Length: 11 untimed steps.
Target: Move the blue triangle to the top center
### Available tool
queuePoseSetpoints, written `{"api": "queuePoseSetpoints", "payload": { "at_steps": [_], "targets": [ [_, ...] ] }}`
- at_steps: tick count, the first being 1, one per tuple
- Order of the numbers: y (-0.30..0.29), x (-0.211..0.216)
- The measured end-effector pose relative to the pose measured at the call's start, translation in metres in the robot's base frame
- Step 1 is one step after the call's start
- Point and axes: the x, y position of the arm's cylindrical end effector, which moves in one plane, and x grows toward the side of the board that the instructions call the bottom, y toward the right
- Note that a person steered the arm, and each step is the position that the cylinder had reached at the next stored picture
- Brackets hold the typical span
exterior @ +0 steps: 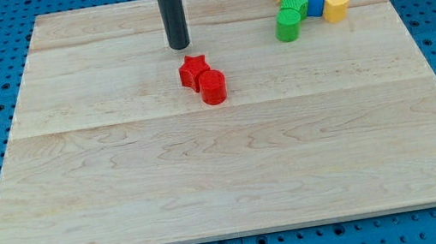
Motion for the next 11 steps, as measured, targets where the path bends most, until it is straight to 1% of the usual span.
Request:
{"api": "queuePoseSetpoints", "payload": {
  "at_steps": [1,2,3,4,5,6,7,8,9,10,11],
  "targets": [
    [0.0,0.0],
    [0.044,0.013],
    [0.124,0.054],
    [0.253,0.054],
    [0.324,0.003],
    [0.346,-0.094],
    [0.314,-0.117],
    [0.199,-0.103],
    [0.13,-0.057],
    [0.125,-0.028],
    [0.117,-0.054]
  ]
}}
